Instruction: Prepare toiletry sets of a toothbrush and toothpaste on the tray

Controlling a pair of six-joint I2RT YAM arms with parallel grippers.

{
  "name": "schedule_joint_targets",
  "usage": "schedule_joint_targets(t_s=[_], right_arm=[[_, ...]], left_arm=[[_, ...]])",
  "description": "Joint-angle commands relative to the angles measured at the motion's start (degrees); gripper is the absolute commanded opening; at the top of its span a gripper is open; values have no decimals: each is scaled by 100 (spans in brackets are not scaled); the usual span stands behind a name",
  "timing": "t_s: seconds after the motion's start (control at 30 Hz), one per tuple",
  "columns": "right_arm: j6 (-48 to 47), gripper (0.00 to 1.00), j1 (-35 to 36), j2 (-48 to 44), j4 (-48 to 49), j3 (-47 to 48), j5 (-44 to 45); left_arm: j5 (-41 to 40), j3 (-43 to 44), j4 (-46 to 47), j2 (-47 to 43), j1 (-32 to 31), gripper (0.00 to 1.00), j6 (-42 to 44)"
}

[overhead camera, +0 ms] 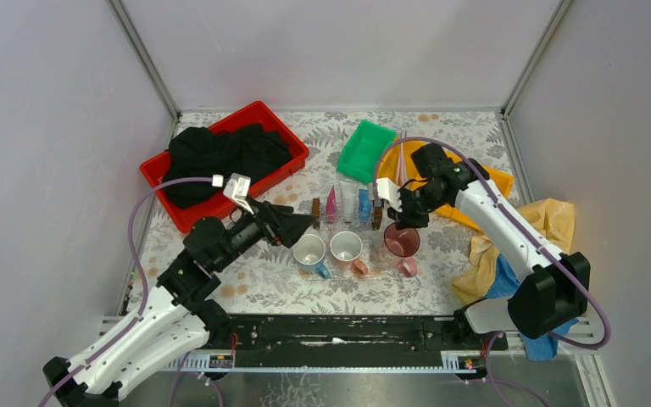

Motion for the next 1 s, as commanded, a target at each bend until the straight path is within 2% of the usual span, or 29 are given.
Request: schedule_joint_targets(t_s=[0.0, 0.3, 0.97], right_arm=[[184, 0, 307, -36, 408, 60, 112], [451, 0, 703, 375, 571, 172, 492], [1290, 0, 1120, 1025, 726, 485, 892]], left_arm=[[-21, 262, 69, 24, 28, 100, 45], [-36, 233, 32, -43, 28, 100, 45], [-122, 112, -84, -321, 25, 100, 28]])
